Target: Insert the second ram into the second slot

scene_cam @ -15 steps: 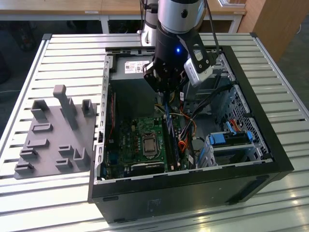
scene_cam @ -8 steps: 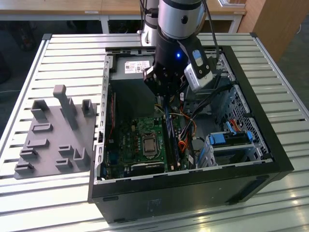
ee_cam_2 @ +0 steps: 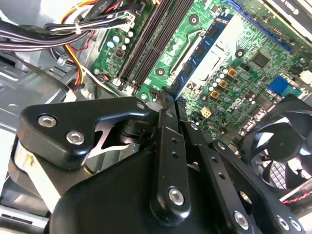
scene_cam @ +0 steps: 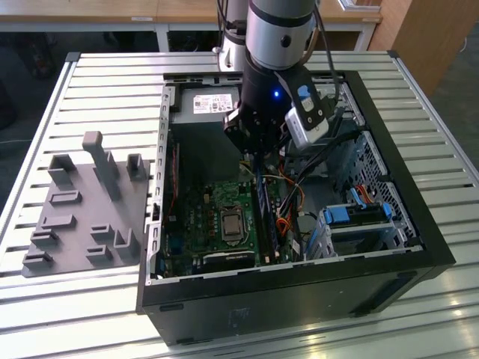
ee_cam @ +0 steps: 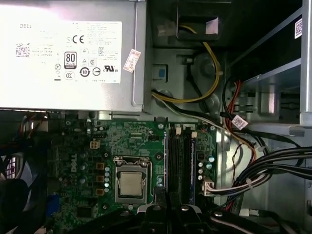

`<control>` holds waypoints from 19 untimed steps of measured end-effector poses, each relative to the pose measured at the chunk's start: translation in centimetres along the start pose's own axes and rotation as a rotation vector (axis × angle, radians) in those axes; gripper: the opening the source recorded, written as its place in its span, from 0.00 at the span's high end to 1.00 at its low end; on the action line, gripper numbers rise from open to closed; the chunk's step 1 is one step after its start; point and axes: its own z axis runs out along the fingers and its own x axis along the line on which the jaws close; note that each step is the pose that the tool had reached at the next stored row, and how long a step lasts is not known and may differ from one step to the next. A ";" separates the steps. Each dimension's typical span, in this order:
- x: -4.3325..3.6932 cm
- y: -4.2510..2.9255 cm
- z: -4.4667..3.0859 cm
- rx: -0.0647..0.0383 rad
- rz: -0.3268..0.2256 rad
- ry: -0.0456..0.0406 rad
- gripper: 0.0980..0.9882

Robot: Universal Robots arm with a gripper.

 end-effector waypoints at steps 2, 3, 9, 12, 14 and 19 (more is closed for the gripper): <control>-0.01 -0.01 0.35 0.000 0.001 0.0000 0.96; -0.01 -0.01 0.52 0.000 0.002 0.0000 0.96; -0.06 -0.59 0.91 0.000 0.009 0.0000 0.96; -0.14 -0.80 1.13 -0.001 0.014 -0.0001 0.96; -0.32 -0.85 1.42 -0.001 0.015 -0.0001 0.96; -0.93 -0.87 2.33 -0.001 0.019 0.0001 0.96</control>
